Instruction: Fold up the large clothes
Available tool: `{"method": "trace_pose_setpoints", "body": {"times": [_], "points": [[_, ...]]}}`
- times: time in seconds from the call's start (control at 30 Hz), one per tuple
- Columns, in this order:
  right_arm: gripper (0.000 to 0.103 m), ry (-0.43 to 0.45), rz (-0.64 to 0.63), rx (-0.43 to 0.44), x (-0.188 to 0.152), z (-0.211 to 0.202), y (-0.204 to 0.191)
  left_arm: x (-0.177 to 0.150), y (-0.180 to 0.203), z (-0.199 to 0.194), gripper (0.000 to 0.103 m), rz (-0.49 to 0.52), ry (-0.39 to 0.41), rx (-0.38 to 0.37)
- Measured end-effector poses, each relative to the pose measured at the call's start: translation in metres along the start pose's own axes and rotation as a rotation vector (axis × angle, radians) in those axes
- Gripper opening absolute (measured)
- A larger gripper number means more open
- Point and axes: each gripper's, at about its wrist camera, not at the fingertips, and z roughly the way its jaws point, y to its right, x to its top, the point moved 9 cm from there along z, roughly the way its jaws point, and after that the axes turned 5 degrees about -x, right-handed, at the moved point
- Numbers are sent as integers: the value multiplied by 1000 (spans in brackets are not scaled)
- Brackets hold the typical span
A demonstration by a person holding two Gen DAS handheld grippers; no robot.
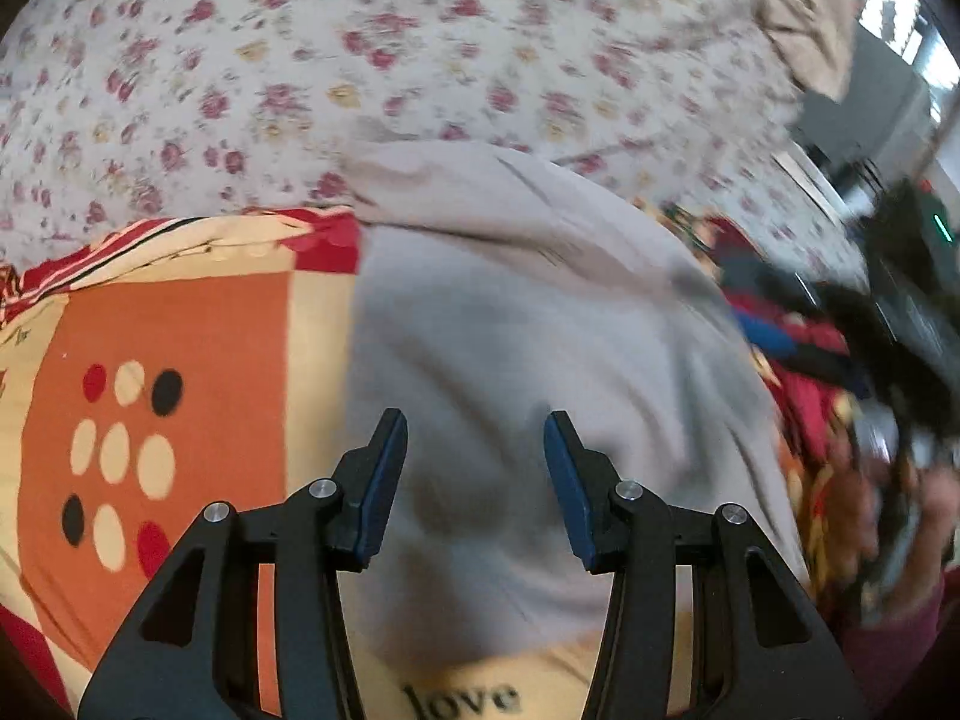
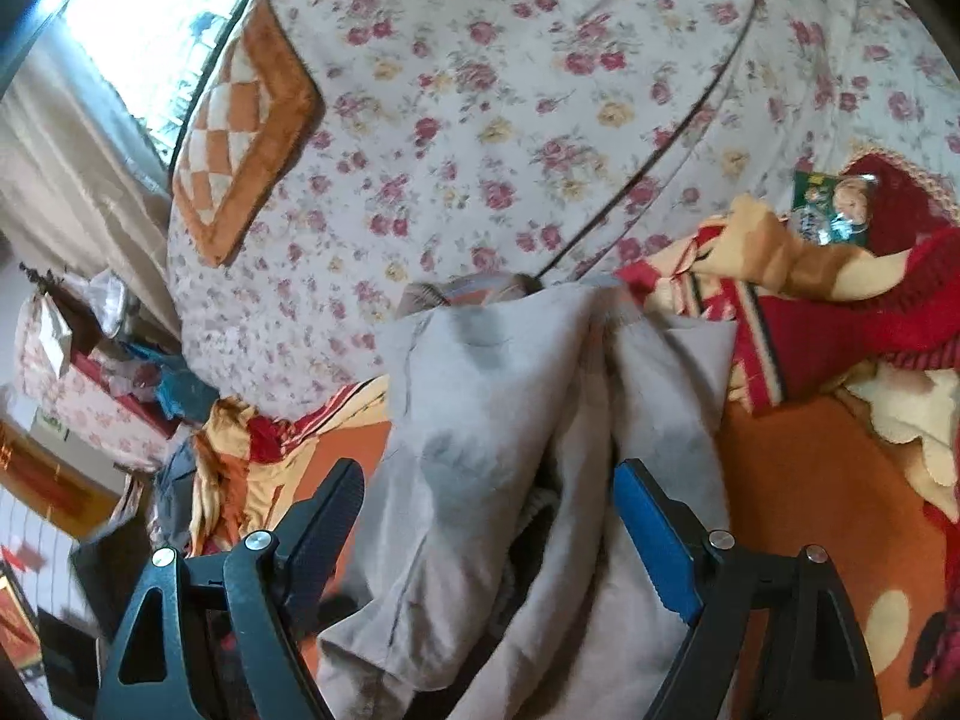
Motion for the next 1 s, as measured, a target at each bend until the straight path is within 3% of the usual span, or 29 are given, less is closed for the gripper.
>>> {"method": "trace_pose_setpoints", "body": {"times": [0.1,0.2,0.23,0.27,0.3,0.37,0.43,0.6,0.63,0.7,0.77,0.83,1.0], "points": [[84,-62,-22,10,-12,12,-6,31,-24,28,46,-16,-1,94],[84,-97,-68,-19,-22,24,-8,53,-40,50,46,-38,-10,129],[79,-98,-107,-34,-24,29,-9,64,-45,60,46,-50,-9,132],[69,-78,-162,-68,-24,32,-10,69,-45,66,46,-56,-9,131],[43,-52,-189,-98,-22,35,-9,76,-45,73,46,-62,-11,126],[25,-24,-179,-117,-17,39,-3,88,-40,87,46,-65,-20,105],[16,-6,-144,-87,-11,33,0,97,-28,92,46,-41,-19,99],[14,55,-205,-152,-1,-5,5,116,31,96,46,88,24,2],[14,61,-198,-185,1,-7,14,115,38,101,47,111,26,8],[15,19,-142,-199,1,5,36,105,34,118,47,128,-21,87],[22,-40,-80,-186,-4,20,50,92,26,127,47,116,-57,101],[51,-41,-58,-199,-1,18,53,85,17,113,47,85,-31,82],[54,121,-152,-339,21,-34,42,65,1,53,48,60,17,105]]}}
